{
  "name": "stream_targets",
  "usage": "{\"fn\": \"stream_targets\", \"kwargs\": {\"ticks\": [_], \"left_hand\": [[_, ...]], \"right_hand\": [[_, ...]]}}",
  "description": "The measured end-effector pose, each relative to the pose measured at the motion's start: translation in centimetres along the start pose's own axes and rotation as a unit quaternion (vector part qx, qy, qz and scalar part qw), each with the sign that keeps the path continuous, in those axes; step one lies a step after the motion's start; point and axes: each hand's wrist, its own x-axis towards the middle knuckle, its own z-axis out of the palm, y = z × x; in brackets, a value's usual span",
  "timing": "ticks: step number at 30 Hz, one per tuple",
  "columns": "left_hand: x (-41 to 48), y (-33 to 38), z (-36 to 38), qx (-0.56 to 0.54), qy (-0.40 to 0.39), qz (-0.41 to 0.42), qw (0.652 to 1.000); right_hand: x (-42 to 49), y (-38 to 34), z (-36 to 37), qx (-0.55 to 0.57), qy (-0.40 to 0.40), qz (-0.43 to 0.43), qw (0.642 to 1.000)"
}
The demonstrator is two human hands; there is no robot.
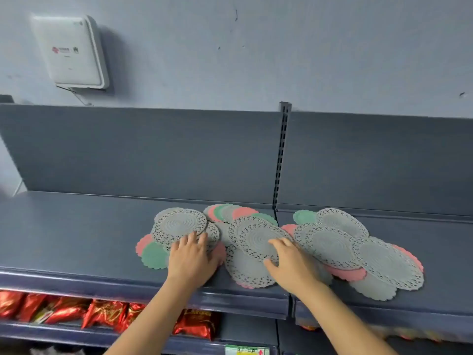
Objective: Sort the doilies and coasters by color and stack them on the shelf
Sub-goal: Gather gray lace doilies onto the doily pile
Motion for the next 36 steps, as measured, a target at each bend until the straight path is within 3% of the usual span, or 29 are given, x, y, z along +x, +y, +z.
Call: {"fn": "stream_targets", "kwargs": {"ticks": [10,17,21,25,27,30,33,36], "left_hand": [[4.6,-6.1,1.2,0.003,-0.003,-0.062,0.998],[8.4,-7.2,0.5,-0.108,-0.084,-0.169,0.976],[10.3,-7.5,0.1,-0.155,-0.019,-0.201,0.967],[10.7,-8.7,0.3,-0.16,0.055,-0.176,0.97],[10.9,-9.8,0.3,-0.254,0.075,-0.156,0.952],[11.6,-11.4,-0.3,-0.369,0.037,-0.136,0.918],[12.1,-13.8,-0.9,-0.3,0.026,-0.065,0.951],[12.5,-17.3,-1.6,-0.241,0.066,-0.027,0.968]], "right_hand": [[6.1,-5.0,2.5,0.036,-0.018,-0.034,0.999],[11.2,-7.8,4.3,0.086,-0.063,-0.086,0.991],[13.8,-9.9,5.1,0.138,-0.079,-0.068,0.985],[16.1,-11.1,6.5,0.041,-0.088,-0.028,0.995],[17.0,-11.7,7.1,0.009,-0.111,-0.01,0.994],[18.4,-13.1,7.3,0.008,-0.113,0.012,0.993],[19.9,-15.2,6.6,0.051,-0.069,0.047,0.995],[21.4,-18.5,5.9,0.188,-0.01,0.064,0.98]]}}
